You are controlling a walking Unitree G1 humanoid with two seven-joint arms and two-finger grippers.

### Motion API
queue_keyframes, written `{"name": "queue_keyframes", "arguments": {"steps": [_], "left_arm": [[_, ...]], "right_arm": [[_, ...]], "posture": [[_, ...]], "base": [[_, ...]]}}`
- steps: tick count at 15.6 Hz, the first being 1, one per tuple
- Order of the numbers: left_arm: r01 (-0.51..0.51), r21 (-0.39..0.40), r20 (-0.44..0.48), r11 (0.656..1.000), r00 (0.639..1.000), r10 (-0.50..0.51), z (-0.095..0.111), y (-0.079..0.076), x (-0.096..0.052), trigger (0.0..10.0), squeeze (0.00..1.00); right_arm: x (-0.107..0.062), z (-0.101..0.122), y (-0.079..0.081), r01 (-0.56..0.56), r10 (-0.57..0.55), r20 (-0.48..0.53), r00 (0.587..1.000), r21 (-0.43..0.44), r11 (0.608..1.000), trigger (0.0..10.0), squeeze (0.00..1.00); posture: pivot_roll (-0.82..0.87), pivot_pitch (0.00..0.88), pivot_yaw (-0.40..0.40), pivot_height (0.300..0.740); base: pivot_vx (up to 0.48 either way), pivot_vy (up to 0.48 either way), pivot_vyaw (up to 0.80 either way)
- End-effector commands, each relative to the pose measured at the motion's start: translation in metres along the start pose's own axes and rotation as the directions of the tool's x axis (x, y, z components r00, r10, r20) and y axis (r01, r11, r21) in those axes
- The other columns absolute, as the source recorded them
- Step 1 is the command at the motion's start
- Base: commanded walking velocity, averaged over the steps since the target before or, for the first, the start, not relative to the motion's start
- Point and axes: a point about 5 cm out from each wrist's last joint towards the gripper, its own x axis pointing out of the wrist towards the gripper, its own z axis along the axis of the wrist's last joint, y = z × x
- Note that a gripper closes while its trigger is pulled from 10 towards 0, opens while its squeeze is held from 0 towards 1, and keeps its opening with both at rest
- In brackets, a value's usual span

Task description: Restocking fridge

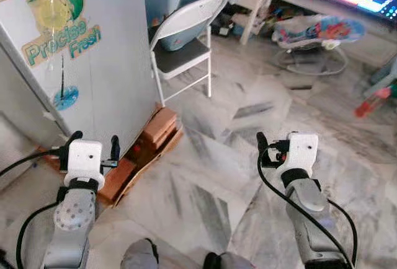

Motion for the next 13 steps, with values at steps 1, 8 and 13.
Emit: {"name": "queue_keyframes", "arguments": {"steps": [1,8,13], "left_arm": [[0.035,0.038,0.028,0.999,0.999,-0.036,0.006,-0.003,0.007,10.0,0.0],[0.185,0.191,0.129,0.964,0.969,-0.211,0.04,-0.028,0.043,10.0,0.0],[0.154,0.197,0.145,0.968,0.972,-0.184,0.032,-0.033,0.025,10.0,0.0]], "right_arm": [[-0.002,-0.003,0.001,0.011,-0.011,0.001,1.0,0.016,1.0,10.0,0.0],[0.009,-0.013,0.014,0.041,-0.04,0.019,0.999,-0.016,0.999,10.0,0.0],[0.008,-0.006,0.01,0.049,-0.047,0.063,0.997,-0.02,0.999,10.0,0.0]], "posture": [[0.15,0.13,-0.012,0.74],[0.13,0.086,0.079,0.74],[0.15,0.112,0.026,0.74]], "base": [[0.0,0.0,0.0],[0.0,0.0,0.0],[0.0,0.0,0.0]]}}
